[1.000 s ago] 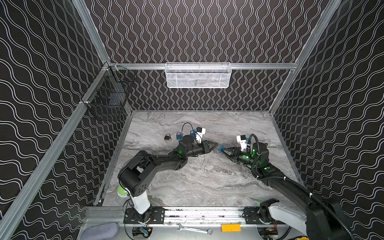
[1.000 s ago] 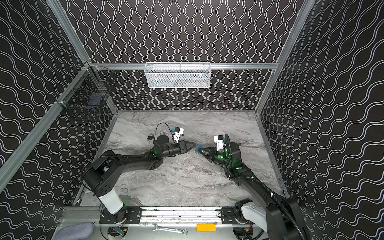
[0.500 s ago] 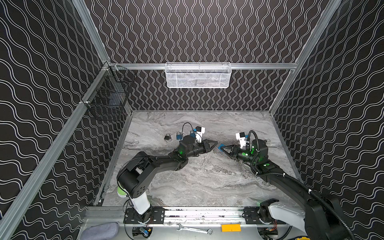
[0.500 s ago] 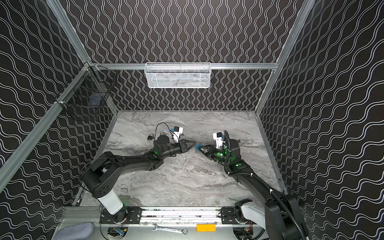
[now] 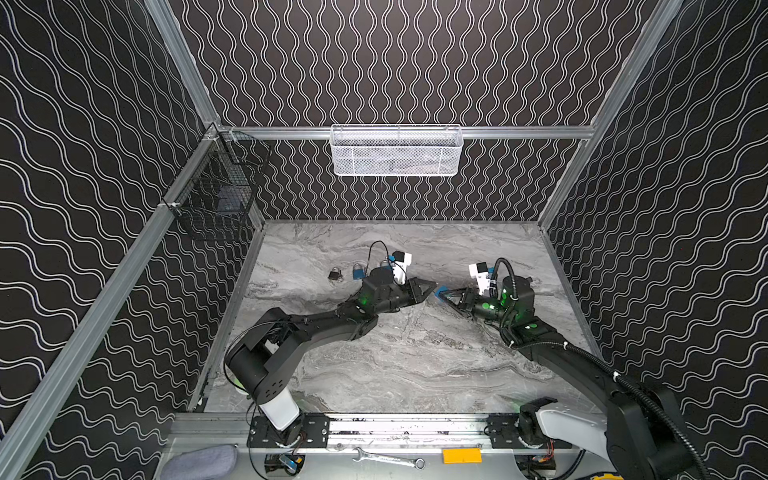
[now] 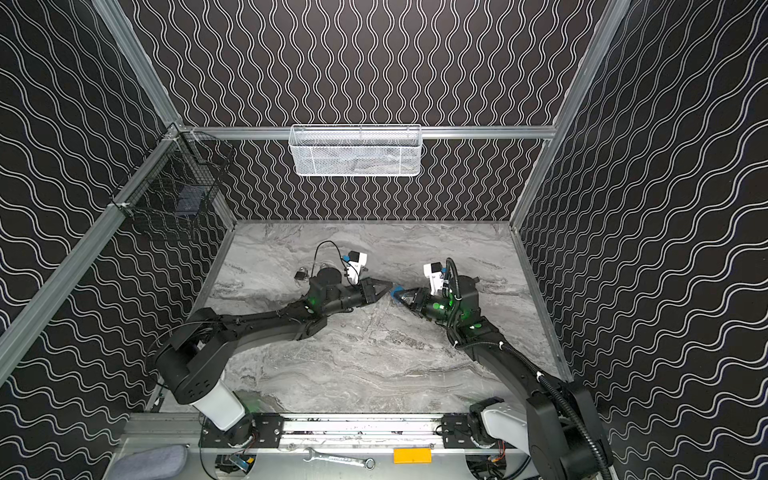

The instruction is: Lock with the key

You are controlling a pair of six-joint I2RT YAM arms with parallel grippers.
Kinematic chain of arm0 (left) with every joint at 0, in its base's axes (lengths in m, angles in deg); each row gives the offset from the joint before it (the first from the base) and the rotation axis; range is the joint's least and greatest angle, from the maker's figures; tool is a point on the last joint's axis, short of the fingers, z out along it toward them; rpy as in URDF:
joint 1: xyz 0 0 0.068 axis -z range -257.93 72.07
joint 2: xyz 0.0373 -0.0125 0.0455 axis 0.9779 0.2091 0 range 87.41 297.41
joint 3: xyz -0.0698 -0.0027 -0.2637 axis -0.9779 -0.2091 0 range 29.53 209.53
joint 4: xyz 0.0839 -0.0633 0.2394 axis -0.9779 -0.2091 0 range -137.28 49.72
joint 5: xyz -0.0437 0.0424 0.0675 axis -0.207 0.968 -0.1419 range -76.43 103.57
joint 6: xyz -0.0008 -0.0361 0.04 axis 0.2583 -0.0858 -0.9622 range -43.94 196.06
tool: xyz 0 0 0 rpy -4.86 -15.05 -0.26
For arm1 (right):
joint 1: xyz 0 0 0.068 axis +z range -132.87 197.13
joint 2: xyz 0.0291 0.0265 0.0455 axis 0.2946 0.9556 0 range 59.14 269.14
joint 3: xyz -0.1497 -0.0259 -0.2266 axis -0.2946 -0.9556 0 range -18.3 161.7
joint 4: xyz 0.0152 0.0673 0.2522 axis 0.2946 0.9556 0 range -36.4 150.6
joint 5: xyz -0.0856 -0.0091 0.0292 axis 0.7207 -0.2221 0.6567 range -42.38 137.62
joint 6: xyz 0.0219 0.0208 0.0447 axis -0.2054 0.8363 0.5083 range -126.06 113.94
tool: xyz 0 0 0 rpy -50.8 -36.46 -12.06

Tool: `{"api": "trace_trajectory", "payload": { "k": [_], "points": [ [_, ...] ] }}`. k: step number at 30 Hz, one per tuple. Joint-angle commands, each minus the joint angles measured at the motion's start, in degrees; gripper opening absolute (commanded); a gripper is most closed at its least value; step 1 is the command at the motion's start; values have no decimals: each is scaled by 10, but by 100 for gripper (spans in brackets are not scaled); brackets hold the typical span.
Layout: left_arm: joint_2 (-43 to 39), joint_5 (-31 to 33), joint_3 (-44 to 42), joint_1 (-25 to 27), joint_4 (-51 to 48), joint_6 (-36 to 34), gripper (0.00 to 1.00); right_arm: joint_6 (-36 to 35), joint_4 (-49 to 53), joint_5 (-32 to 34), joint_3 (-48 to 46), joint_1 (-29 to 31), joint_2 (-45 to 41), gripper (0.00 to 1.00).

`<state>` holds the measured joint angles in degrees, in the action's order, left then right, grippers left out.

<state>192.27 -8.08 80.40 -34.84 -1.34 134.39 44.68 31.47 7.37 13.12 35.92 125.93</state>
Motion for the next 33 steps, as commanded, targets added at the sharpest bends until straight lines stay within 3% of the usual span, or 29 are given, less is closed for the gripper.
{"api": "trace_trajectory", "payload": {
  "k": [1, 14, 19, 33],
  "points": [
    [10, -143, 19, 18, -24, -3, 0, -37, -62, 5, 8, 4, -5, 2],
    [12, -157, 52, -17, -75, 20, 0, -82, -17, 15, 23, 4, 2, 12],
    [7, -156, 59, -28, -97, 9, 0, -81, -23, 13, 23, 3, 16, 23],
    [26, -176, 49, -35, -32, 53, 0, -81, -20, 20, 6, 4, 21, 34]
  ]
}}
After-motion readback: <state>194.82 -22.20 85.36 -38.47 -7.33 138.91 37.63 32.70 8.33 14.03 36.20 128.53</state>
